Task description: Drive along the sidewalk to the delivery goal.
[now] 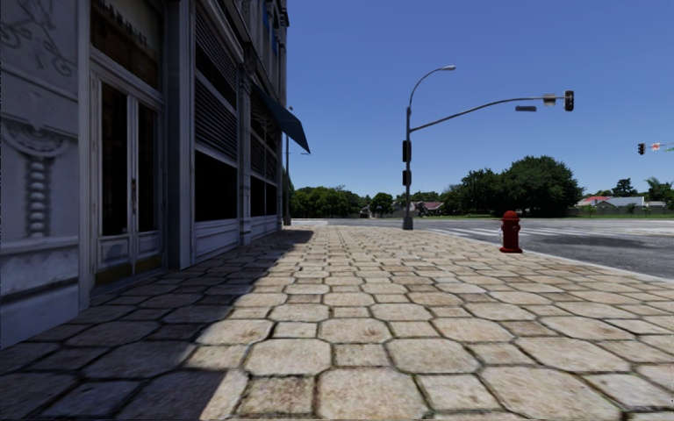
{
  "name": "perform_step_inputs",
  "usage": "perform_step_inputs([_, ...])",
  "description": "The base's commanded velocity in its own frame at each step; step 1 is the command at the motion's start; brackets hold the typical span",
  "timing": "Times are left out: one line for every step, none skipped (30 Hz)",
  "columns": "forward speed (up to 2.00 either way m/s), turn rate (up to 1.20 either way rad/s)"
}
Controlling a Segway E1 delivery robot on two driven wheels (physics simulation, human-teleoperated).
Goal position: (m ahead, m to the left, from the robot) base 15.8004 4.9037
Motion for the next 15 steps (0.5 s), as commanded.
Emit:
perform_step_inputs([2.0, 0.0])
perform_step_inputs([2.0, 0.0])
perform_step_inputs([2.0, 0.0])
perform_step_inputs([2.0, 0.0])
perform_step_inputs([2.0, 0.0])
perform_step_inputs([2.0, 0.0])
perform_step_inputs([2.0, 0.0])
perform_step_inputs([2.0, 0.0])
perform_step_inputs([2.0, 0.0])
perform_step_inputs([2.0, 0.0])
perform_step_inputs([2.0, 0.0])
perform_step_inputs([2.0, 0.0])
perform_step_inputs([2.0, 0.0])
perform_step_inputs([2.0, 0.0])
perform_step_inputs([2.0, 0.0])
